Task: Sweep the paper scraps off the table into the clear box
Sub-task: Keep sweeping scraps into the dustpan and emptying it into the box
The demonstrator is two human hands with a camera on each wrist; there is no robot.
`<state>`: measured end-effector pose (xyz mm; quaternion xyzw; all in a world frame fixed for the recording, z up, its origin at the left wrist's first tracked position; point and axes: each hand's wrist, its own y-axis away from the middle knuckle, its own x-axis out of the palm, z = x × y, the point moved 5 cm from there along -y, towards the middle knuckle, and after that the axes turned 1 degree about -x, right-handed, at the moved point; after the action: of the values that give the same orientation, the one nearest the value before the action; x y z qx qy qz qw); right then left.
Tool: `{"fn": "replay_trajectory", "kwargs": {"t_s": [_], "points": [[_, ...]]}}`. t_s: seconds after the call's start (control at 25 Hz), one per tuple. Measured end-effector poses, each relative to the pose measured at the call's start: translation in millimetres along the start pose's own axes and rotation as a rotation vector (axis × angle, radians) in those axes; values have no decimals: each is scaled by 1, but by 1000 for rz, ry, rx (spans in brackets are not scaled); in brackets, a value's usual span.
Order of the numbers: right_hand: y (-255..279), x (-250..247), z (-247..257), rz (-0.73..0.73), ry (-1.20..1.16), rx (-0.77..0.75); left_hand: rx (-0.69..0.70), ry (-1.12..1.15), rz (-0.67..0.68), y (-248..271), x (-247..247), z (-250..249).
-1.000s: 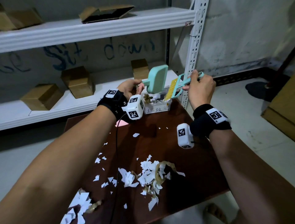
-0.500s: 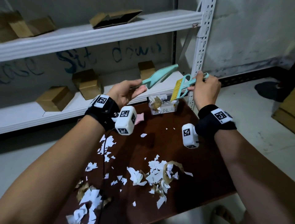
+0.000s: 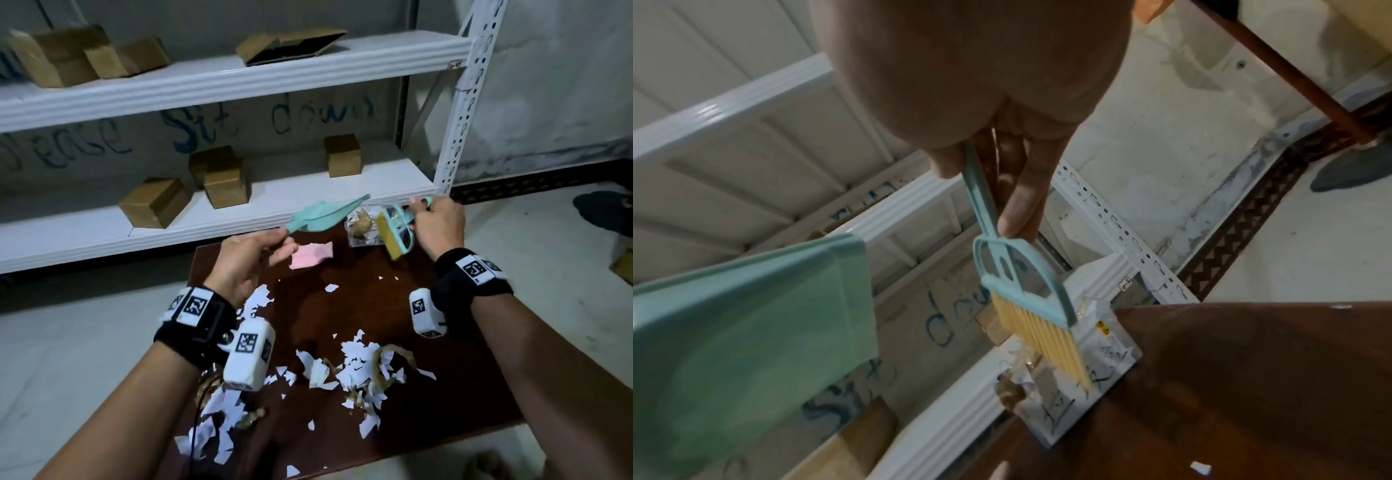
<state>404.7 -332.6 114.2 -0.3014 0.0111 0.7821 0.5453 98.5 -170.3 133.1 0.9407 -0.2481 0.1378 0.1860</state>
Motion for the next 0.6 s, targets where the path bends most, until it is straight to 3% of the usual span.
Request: {"fn": "replay_trajectory", "kwargs": {"t_s": [0.2,0.36,0.48,0.6], "points": [[23,21,-5,175,155,-142,21,9,-37,15,-26,3],[30,35,-11,317,110,-185,33,34,-48,27,-41,2],[49,43,-9,456,234,-382,40,24,-74,39,-58,3],[58,41,-16,490,293,-519,47,32,-89,54,-75,5]]}}
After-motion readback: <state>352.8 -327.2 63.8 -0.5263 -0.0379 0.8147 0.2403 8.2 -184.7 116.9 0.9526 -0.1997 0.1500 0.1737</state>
